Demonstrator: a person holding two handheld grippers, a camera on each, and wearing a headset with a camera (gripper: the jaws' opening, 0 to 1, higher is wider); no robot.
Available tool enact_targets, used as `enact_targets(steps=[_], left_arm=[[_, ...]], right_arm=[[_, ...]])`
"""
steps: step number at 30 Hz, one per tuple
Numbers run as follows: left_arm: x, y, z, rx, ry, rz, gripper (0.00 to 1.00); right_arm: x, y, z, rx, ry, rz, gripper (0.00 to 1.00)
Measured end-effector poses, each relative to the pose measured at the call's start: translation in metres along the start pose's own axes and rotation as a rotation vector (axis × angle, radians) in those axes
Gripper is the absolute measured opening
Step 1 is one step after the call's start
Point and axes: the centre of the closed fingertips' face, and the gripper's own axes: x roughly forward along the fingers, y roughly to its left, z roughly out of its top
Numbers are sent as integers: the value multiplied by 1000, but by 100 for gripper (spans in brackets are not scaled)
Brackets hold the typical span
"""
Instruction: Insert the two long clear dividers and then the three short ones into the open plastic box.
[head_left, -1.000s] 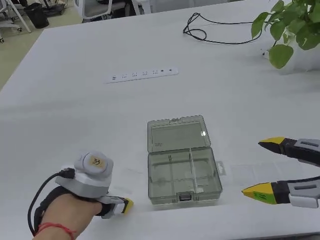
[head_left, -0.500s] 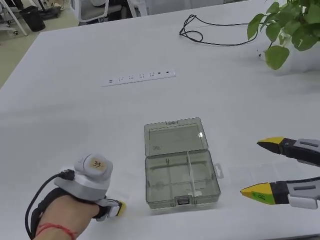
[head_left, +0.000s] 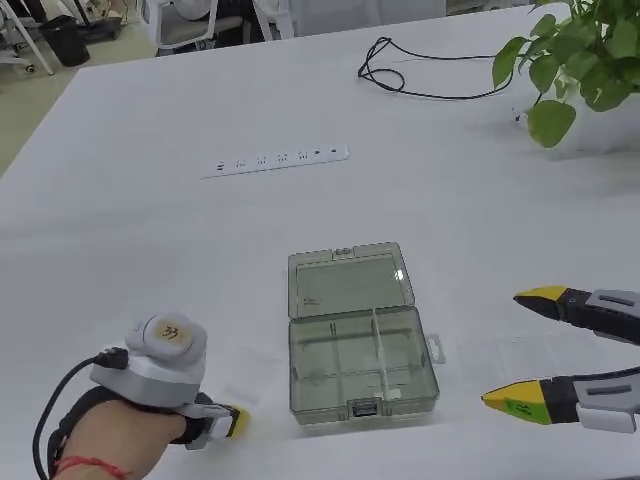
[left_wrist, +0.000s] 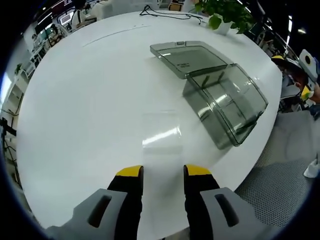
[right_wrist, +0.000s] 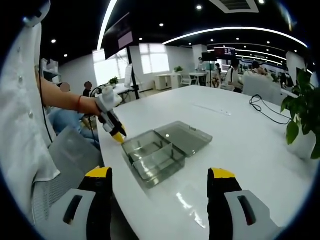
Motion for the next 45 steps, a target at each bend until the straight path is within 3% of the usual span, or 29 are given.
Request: enact_targets(steps=[6, 15, 24, 31, 37, 40, 45], left_arm=[[-9, -1, 5, -80, -68, -33, 30], [-34, -8, 25, -160, -202, -84, 30], [-66, -31, 53, -207, -347, -161, 30], [-81, -54, 76, -213, -434, -239, 30], [-91, -70, 91, -219, -485, -291, 30], [-96, -80, 96, -210, -503, -307, 30], [-99, -96, 99, -196, -520, -342, 30]], right_arm=[[1, 3, 5, 0, 5, 0, 78], [8, 13, 25, 8, -1, 8, 78], [22, 24, 47, 88, 11, 11, 75], [39, 38, 80, 130, -45, 20, 66], [53, 45, 102, 169, -91, 22, 59], [60, 45, 105, 204, -91, 27, 54], [74, 53, 106, 290, -75, 22, 37]])
